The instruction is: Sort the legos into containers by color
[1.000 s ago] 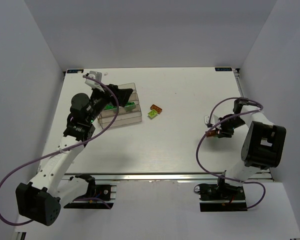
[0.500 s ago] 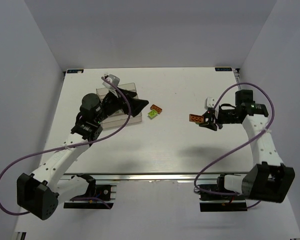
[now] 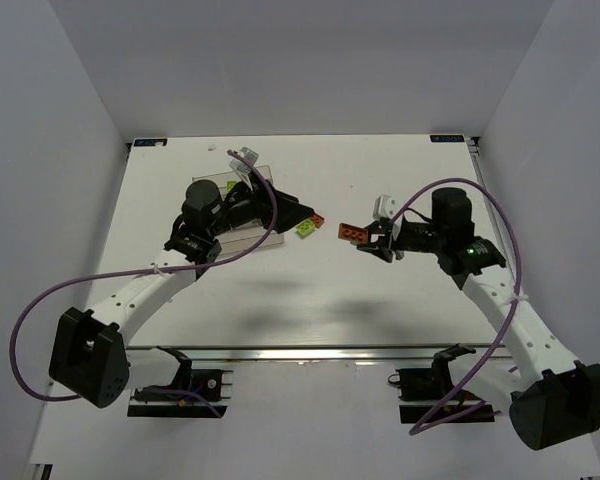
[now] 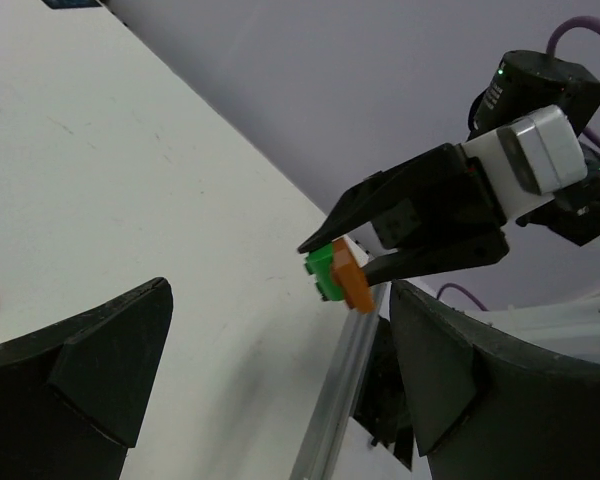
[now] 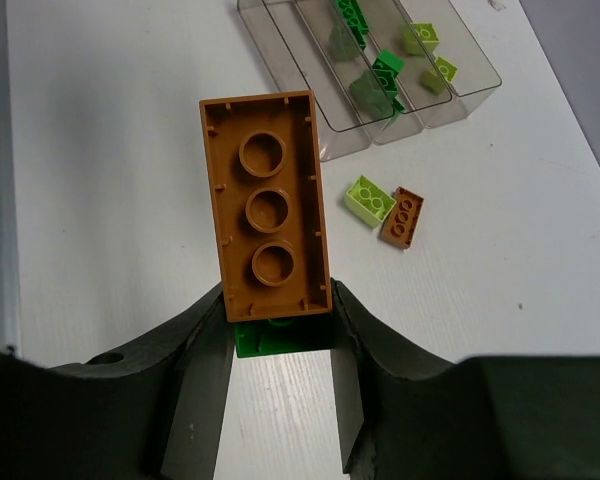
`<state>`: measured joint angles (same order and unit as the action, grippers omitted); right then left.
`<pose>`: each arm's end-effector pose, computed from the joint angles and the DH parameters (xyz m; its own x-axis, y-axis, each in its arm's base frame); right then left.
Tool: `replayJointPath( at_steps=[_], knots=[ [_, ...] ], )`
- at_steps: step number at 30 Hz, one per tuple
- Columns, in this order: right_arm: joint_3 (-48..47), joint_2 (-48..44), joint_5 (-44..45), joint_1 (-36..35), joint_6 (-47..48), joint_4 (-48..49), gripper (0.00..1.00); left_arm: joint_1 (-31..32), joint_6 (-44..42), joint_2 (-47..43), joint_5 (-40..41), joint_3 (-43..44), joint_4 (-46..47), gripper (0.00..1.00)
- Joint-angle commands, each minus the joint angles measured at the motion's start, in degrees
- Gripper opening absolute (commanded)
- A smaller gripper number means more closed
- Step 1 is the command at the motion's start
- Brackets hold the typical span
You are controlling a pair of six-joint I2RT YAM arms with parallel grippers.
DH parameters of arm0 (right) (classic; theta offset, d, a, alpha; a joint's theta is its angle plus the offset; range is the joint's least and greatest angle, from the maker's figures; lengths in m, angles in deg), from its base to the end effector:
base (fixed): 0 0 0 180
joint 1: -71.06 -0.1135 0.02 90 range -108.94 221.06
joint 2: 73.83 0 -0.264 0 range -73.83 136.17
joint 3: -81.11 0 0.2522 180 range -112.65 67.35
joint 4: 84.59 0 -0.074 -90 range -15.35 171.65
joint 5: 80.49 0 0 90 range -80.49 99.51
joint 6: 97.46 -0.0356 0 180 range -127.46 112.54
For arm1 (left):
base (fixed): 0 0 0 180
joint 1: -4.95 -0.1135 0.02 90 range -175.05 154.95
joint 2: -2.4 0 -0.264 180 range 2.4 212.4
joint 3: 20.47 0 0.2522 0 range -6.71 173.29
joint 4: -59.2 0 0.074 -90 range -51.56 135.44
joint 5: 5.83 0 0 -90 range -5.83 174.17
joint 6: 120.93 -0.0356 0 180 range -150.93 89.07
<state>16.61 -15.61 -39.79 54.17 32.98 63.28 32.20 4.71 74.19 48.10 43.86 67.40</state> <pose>0.2018 0.0895 0.3231 0.2288 -0.3726 -0.8993 -0.9117 0.2419 -0.3322 0.2485 -0.1516 0.3329 -0.5113 -0.2665 -0.8171 0.7328 0.3615 -0.5765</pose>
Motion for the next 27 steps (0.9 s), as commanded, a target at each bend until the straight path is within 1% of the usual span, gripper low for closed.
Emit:
replayJointPath(
  at_steps=[1, 2, 3, 5, 6, 8, 12, 19, 20, 23, 27],
  knots=[
    [0.82, 1.46, 9.99, -5.25, -5.12, 9.31, 0.00, 0.27, 5.14, 1.51, -3.82, 0.32, 3.97, 0.98],
    [0.91, 2.16, 12.19, -8.57, -4.33, 9.84, 0.00, 0.27, 6.45, 2.82, -5.05, 0.41, 4.41, 0.98],
    [0.91, 2.51, 16.47, -10.08, -3.80, 10.28, 0.00, 0.27, 7.24, 3.53, -5.84, 0.67, 4.50, 0.98],
    [1.08, 2.87, 20.28, -14.03, -2.92, 12.12, 0.00, 0.27, 8.74, 6.07, -7.60, 1.55, 3.72, 0.98],
    [1.17, 2.96, 23.17, -14.92, -2.74, 12.74, 0.00, 0.35, 8.92, 6.78, -8.13, 1.99, 3.10, 0.98],
    [1.52, 2.87, 25.47, -17.12, -2.39, 14.24, 0.00, 0.35, 9.01, 7.92, -8.48, 2.60, 1.44, 0.98],
    [2.40, 2.87, 29.95, -19.23, -0.99, 15.99, 0.00, 0.44, 9.10, 9.16, -8.92, 3.05, 0.98, 0.95],
    [3.46, 4.36, 34.70, -21.61, 0.69, 17.67, 0.00, 0.62, 10.15, 10.30, -10.94, 3.40, 1.69, 0.83],
    [3.46, 4.62, 35.14, -21.96, 0.86, 17.75, 0.00, 0.70, 10.59, 10.47, -11.29, 3.49, 1.86, 0.78],
    [3.37, 4.89, 36.64, -22.31, 0.95, 17.76, 0.00, 0.88, 11.12, 11.18, -12.26, 3.84, 1.87, 0.73],
    [3.54, 4.71, 38.39, -22.40, 0.86, 19.86, 0.00, 0.88, 10.16, 11.71, -12.09, 4.45, 0.02, 0.73]
  ],
)
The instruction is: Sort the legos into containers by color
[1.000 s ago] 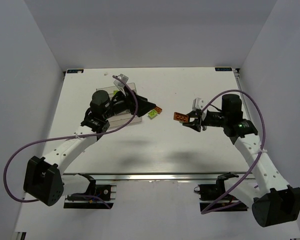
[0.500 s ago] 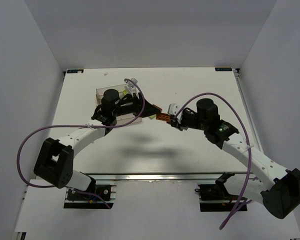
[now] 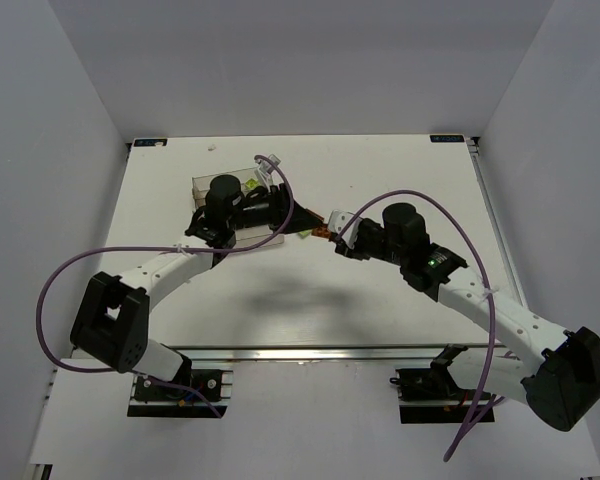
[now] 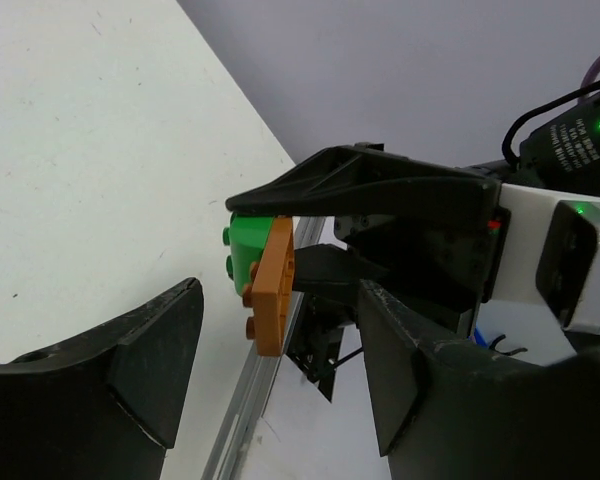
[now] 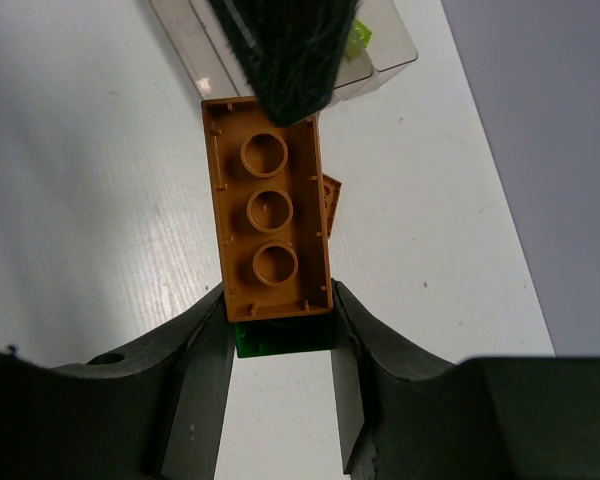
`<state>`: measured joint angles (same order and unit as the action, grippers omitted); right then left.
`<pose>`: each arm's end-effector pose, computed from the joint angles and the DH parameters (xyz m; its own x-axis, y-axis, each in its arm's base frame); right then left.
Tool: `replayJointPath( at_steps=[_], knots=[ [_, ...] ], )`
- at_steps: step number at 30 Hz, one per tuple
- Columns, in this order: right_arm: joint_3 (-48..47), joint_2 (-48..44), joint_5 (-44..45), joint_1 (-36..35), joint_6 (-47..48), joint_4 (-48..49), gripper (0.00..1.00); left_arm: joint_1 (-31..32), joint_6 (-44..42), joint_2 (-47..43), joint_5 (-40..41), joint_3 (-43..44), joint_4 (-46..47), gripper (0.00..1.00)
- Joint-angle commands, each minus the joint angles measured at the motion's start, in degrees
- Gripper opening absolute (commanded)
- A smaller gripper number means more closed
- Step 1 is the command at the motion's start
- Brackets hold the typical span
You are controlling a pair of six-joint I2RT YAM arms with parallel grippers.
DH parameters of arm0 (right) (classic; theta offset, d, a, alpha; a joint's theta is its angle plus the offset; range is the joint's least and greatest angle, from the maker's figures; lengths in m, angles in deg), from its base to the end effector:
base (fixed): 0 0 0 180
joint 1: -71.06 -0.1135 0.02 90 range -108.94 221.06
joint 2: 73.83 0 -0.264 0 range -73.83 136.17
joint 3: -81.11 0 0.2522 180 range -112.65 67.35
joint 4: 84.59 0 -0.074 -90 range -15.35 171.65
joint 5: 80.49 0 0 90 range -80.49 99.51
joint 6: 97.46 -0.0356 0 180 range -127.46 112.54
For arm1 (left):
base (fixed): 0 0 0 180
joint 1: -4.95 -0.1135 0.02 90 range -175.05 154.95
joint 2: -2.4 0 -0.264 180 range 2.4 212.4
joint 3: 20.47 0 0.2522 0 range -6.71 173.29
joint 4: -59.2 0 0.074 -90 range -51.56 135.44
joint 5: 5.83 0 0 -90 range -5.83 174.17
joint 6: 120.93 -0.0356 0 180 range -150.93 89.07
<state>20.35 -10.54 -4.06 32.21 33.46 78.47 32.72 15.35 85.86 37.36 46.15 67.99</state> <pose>0.1939 0.1669 0.3020 0.3161 -0.5630 -0.7636 -0.7610 0.3302 -0.5585 0.2788 -0.1761 0.2889 -0.7778 -0.1495 -0.6105 0.5723 0.2332 -0.7862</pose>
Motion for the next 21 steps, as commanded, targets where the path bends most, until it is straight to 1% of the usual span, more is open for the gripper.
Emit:
replayJointPath(
  at_steps=[1, 8, 9, 15, 16, 17, 21],
  knots=[
    [-0.11, -0.53, 3.01, -0.44, 0.38, 5.46, 0.00, 0.36, -0.58, 0.21, -1.36, 2.25, -1.18, 0.72],
    [0.25, -0.53, 3.28, -0.61, 0.38, 6.17, 0.00, 0.44, -0.67, 0.56, -1.71, 2.51, -1.36, 0.69],
    [0.25, -0.27, 3.28, -0.61, 0.38, 6.17, 0.00, 0.53, -0.58, 0.74, -2.06, 2.68, -1.36, 0.66],
    [0.16, 1.13, 2.58, -1.14, -0.14, 6.43, 0.00, 0.71, -0.40, 1.09, -3.02, 2.77, -1.10, 0.60],
    [0.16, 1.22, 2.66, -1.57, -0.41, 6.43, 0.00, 0.71, -0.32, 1.26, -3.11, 2.95, -1.01, 0.56],
    [0.07, 1.40, 2.84, -1.93, -0.32, 6.43, 0.00, 0.79, -0.23, 1.27, -3.29, 2.86, -0.93, 0.54],
    [0.33, 1.75, 3.45, -2.63, -0.32, 6.87, 0.00, 0.88, 1.00, 1.79, -4.96, 2.77, 0.83, 0.34]
  ],
)
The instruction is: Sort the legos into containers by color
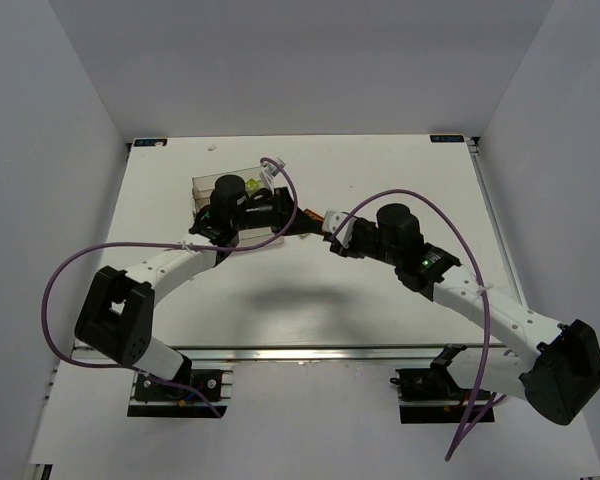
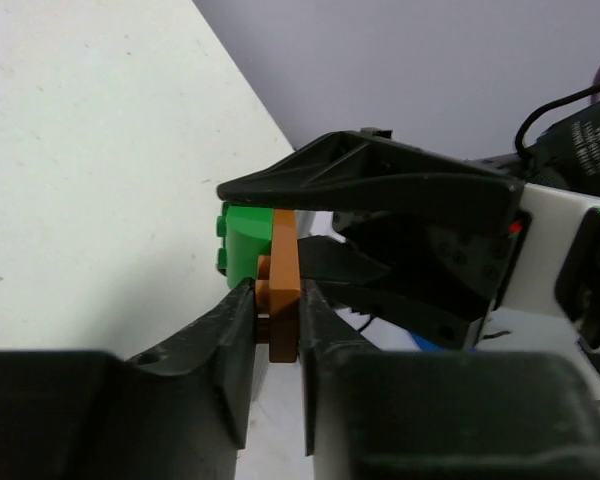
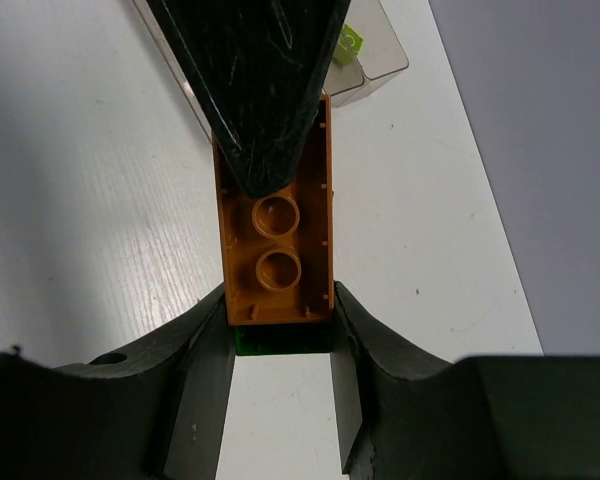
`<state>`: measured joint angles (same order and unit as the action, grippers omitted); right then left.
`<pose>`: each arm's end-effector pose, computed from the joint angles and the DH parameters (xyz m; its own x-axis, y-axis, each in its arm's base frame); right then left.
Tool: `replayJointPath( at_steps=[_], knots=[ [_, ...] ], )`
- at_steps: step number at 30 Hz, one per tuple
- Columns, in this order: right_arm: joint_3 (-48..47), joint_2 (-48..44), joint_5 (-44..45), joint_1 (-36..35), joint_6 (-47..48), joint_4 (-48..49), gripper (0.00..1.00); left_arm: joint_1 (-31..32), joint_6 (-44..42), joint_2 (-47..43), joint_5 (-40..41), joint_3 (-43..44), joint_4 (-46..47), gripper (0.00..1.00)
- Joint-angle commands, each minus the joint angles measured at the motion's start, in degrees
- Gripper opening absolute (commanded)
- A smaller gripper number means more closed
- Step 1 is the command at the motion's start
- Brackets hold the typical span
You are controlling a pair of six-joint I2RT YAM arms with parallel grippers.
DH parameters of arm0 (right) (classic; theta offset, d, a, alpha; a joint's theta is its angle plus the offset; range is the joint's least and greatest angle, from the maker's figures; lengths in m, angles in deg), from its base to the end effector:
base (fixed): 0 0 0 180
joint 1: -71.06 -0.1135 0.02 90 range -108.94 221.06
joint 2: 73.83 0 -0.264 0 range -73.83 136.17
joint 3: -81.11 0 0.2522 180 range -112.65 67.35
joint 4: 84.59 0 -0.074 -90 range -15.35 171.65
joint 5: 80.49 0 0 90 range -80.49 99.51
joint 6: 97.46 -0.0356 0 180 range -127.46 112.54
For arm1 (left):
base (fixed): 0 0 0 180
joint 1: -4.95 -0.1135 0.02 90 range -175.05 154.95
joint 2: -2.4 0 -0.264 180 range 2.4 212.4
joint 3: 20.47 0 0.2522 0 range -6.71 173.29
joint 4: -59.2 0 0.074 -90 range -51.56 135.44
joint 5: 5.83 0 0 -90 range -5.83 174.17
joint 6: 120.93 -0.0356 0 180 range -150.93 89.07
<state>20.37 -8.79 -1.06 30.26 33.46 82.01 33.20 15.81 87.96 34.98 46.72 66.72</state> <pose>0.1955 0.1774 0.3008 0.3335 -0.5627 -0.7564 -0.7361 0.3459 -0.5819 0.2818 -0.1820 0.2789 -0.8158 -0.1020 -0.5693 0.5400 0.2183 -0.8129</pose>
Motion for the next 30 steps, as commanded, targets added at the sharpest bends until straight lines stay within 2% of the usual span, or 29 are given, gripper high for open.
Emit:
replayJointPath(
  at_steps=[1, 2, 5, 13, 21, 30],
  knots=[
    [0.49, 0.00, 0.55, -0.86, -0.15, 3.50, 0.00, 0.32, 1.76, -0.04, -3.54, 2.12, 3.49, 0.28],
    [0.66, -0.08, 0.81, -0.78, 0.03, 3.68, 0.00, 0.31, 2.56, -0.04, -4.07, 2.03, 4.46, 0.18],
    [1.45, -0.08, 1.51, -0.86, 0.38, 4.21, 0.00, 0.31, 4.06, -0.48, -5.21, 1.94, 6.49, 0.00],
    [3.03, 0.09, 2.66, -0.86, 0.99, 5.44, 0.00, -0.65, 5.37, -3.11, -5.48, 1.15, 10.09, 0.00],
    [4.44, -0.26, 3.27, -0.86, 1.44, 5.88, 0.00, -4.52, 5.46, -4.61, -3.63, 0.45, 10.62, 0.00],
    [4.53, 0.97, 2.75, -0.86, 1.44, 5.27, 0.00, -6.19, 9.50, -3.30, -6.09, -0.34, 17.29, 0.00]
  ],
)
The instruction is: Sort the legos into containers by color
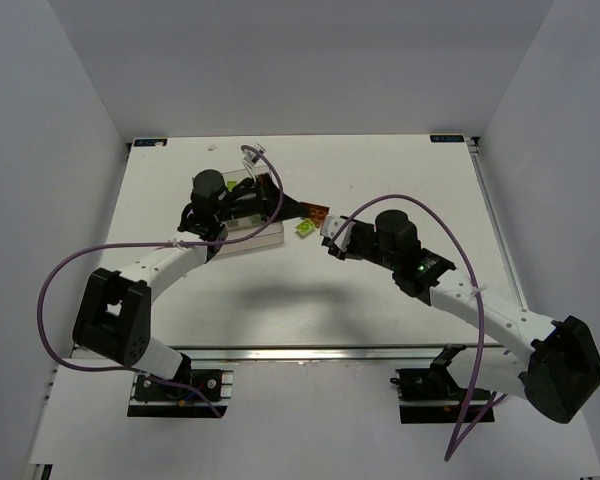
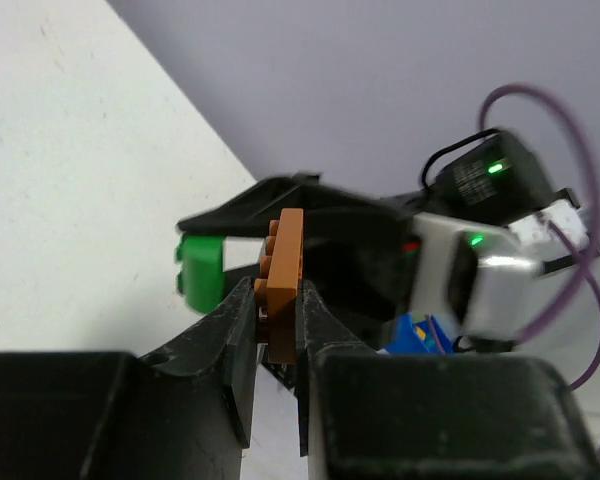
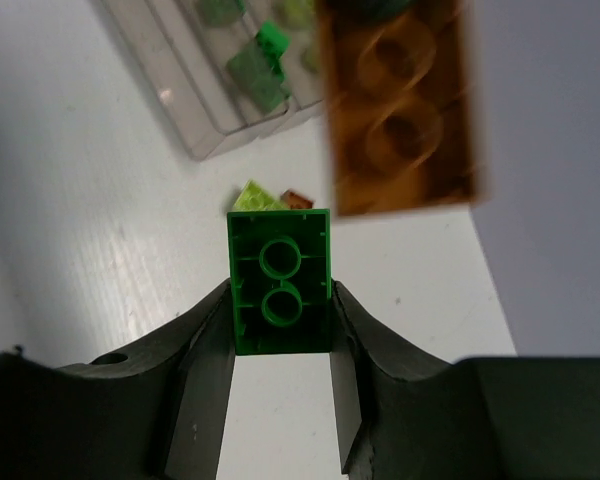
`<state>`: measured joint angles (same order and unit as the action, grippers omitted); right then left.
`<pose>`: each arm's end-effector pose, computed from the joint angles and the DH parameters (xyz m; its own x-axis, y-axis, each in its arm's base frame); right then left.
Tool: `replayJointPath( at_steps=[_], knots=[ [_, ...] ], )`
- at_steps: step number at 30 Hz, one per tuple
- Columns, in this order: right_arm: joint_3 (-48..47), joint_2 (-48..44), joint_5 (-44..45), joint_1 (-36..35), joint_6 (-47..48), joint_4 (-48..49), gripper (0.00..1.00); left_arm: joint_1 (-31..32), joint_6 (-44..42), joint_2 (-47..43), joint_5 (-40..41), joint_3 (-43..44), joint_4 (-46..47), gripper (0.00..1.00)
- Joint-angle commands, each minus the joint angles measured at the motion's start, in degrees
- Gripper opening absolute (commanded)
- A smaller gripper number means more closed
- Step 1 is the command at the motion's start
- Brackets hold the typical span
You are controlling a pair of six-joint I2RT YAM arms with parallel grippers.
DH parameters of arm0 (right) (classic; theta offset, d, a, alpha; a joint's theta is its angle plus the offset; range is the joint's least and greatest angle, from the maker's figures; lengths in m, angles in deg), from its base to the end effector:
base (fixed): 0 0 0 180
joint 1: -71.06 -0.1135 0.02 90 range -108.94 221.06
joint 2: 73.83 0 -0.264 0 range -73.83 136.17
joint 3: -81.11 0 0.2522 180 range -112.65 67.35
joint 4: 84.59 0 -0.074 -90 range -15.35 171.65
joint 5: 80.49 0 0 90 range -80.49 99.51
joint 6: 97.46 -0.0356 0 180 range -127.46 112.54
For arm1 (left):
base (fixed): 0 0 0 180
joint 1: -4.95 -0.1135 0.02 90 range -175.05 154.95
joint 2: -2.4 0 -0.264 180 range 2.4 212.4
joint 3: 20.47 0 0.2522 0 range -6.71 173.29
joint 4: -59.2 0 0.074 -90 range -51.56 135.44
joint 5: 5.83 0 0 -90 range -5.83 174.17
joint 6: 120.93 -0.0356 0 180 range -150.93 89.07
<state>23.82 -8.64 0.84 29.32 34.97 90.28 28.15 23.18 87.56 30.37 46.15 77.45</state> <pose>0.1945 0.1807 0.2939 0.3938 -0.5425 -0.7420 -0.6802 0.3710 -0.6322 0.2937 -0.1571 0.2959 -0.7921 -0.1811 -0.5829 0.5674 0.1335 -0.8125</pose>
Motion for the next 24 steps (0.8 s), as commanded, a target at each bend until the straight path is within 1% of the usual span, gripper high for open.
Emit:
replayJointPath(
  at_steps=[1, 4, 8, 9, 11, 12, 13, 14, 15, 16, 18, 19, 21, 22, 24],
  knots=[
    [0.99, 0.90, 0.93, 0.08, 0.02, -3.17, 0.00, -1.14, 3.36, -2.55, -1.92, -0.04, 7.36, 0.00],
    [0.90, 1.17, 0.93, 0.08, -0.07, -3.17, 0.00, -1.14, 5.30, -1.76, -2.80, -0.48, 10.00, 0.00],
    [0.99, 1.00, 0.93, 0.16, -0.07, -3.44, 0.00, -2.02, 3.12, -2.28, -1.75, -0.04, 7.73, 0.00],
    [0.99, 0.82, 1.02, 0.08, -0.16, -3.44, 0.00, -2.37, 1.80, -2.55, -0.44, 0.31, 3.54, 0.00],
    [1.16, 0.12, 1.02, 0.16, -0.07, -3.52, 0.00, -3.59, -5.73, -3.34, 2.54, 1.62, -4.80, 0.00],
    [1.16, -0.15, 1.11, 0.08, -0.07, -3.52, 0.00, -3.95, -9.07, -3.51, 7.00, 3.89, -14.16, 0.00],
    [1.25, -0.41, 1.11, 0.08, -0.16, -3.44, 0.00, -4.39, -16.07, -3.69, 10.18, 5.22, -19.74, 0.00],
    [1.43, -0.93, 1.02, 0.08, -0.16, -3.44, 0.00, -4.39, -19.36, -3.60, 13.77, 6.63, -24.58, 0.00],
    [1.52, -1.11, 0.93, 0.16, -0.16, -3.44, 0.00, -4.48, -24.70, -3.60, 21.38, 8.82, -31.85, 0.00],
    [1.52, -1.38, 0.93, 0.08, -0.16, -3.44, 0.00, -4.48, -27.19, -3.34, 25.46, 9.88, -36.10, 0.00],
    [1.69, -1.91, 0.67, 0.16, -0.16, -3.35, 0.00, -4.65, -29.66, -3.16, 30.57, 11.21, -41.38, 0.00],
    [1.78, -1.99, 0.58, 0.08, -0.16, -3.35, 0.00, -4.66, -32.20, -3.08, 35.91, 12.43, -43.07, 0.00],
    [1.87, -2.35, 0.41, 0.16, -0.25, -3.35, 0.00, -4.74, -33.36, -3.43, 38.85, 12.79, -44.83, 0.00],
    [1.87, -2.35, 0.40, 0.08, -0.16, -3.44, 0.00, -4.83, -34.50, -3.69, 42.34, 12.88, -45.28, 0.00],
    [1.96, -2.70, 0.23, 0.08, -0.25, -3.61, 0.00, -4.83, -35.73, -4.13, 45.09, 12.97, -46.15, 0.00]
  ],
)
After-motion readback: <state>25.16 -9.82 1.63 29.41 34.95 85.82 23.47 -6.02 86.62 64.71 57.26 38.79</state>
